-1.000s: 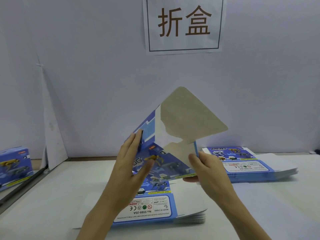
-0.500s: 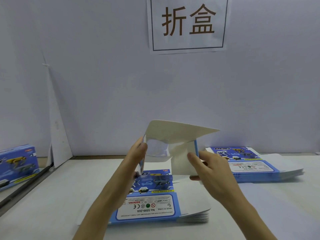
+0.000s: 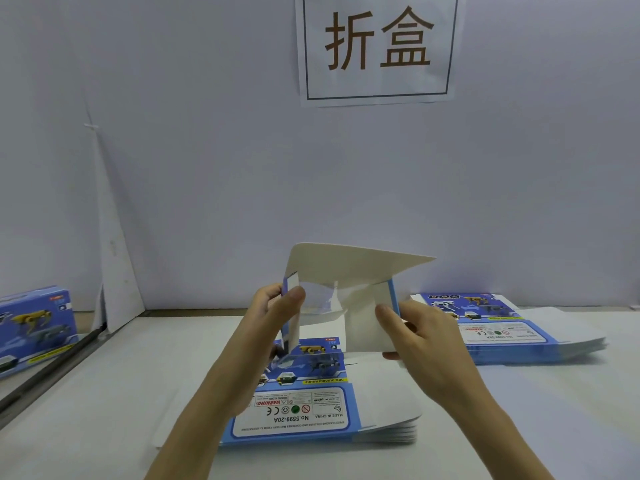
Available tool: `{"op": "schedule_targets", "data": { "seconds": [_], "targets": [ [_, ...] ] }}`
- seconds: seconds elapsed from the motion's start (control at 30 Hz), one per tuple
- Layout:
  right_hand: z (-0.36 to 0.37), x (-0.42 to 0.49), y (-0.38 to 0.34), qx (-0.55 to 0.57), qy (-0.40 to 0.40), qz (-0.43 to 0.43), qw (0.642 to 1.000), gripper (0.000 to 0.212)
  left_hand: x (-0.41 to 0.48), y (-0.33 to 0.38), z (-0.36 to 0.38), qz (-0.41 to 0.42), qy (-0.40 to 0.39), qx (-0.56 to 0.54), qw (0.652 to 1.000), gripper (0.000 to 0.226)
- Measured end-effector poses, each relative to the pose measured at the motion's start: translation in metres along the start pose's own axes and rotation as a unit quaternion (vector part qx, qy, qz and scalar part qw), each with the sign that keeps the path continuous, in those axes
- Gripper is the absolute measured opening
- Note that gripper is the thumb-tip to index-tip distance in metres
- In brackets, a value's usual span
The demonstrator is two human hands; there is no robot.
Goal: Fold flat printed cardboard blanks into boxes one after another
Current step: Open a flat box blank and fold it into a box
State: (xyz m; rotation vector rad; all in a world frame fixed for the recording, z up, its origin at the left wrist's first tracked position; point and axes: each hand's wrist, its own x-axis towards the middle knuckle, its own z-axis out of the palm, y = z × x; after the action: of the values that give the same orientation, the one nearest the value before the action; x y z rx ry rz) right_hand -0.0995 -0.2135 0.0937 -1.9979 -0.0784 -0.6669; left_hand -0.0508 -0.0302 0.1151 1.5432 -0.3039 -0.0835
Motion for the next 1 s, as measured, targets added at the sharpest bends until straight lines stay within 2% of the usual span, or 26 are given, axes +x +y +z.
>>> {"op": "schedule_targets", "data": {
  "seconds": [0.23, 0.33, 0.4, 0.5, 0.57, 0.63, 0.7, 0.77, 0.83, 0.9, 1.0],
  "targets": [
    [0.003, 0.0, 0.0, -0.026, 0.007, -0.011, 1.0, 0.027, -0.016, -0.021, 0.0, 0.089, -0.021, 0.061, 0.994, 0.041],
    [0.001, 0.0, 0.001, -0.037, 0.009, -0.012, 0.999, 0.025, -0.016, -0.022, 0.001, 0.097, -0.027, 0.095, 0.99, 0.032],
    [0.004, -0.001, 0.003, -0.059, 0.006, -0.011, 0.998, 0.021, -0.014, -0.025, 0.002, 0.101, 0.026, 0.136, 0.985, 0.02],
    [0.013, -0.003, 0.008, -0.106, 0.018, -0.011, 0.994, 0.027, -0.011, -0.029, 0.008, 0.126, 0.155, 0.225, 0.954, 0.034],
    [0.019, -0.005, 0.008, -0.144, 0.044, -0.03, 0.988, 0.04, -0.013, -0.029, 0.014, 0.16, 0.236, 0.265, 0.921, 0.04],
    [0.022, -0.006, 0.007, -0.156, 0.051, -0.04, 0.986, 0.04, -0.014, -0.029, 0.018, 0.178, 0.274, 0.278, 0.903, 0.041],
    [0.022, -0.007, 0.006, -0.137, 0.04, -0.04, 0.989, 0.026, -0.013, -0.029, 0.018, 0.186, 0.27, 0.264, 0.907, 0.035],
    [0.02, -0.006, 0.004, -0.072, 0.027, -0.021, 0.997, 0.017, -0.012, -0.029, 0.018, 0.196, 0.254, 0.251, 0.913, 0.023],
    [0.019, -0.007, 0.003, -0.006, 0.001, 0.018, 1.0, 0.024, -0.012, -0.029, 0.017, 0.218, 0.255, 0.268, 0.903, 0.02],
    [0.02, -0.01, 0.005, 0.027, -0.032, 0.048, 0.998, 0.047, -0.012, -0.03, 0.014, 0.237, 0.27, 0.296, 0.885, 0.025],
    [0.025, -0.013, 0.005, 0.046, -0.063, 0.051, 0.996, 0.049, -0.013, -0.024, 0.012, 0.239, 0.281, 0.296, 0.881, 0.021]
  ]
}}
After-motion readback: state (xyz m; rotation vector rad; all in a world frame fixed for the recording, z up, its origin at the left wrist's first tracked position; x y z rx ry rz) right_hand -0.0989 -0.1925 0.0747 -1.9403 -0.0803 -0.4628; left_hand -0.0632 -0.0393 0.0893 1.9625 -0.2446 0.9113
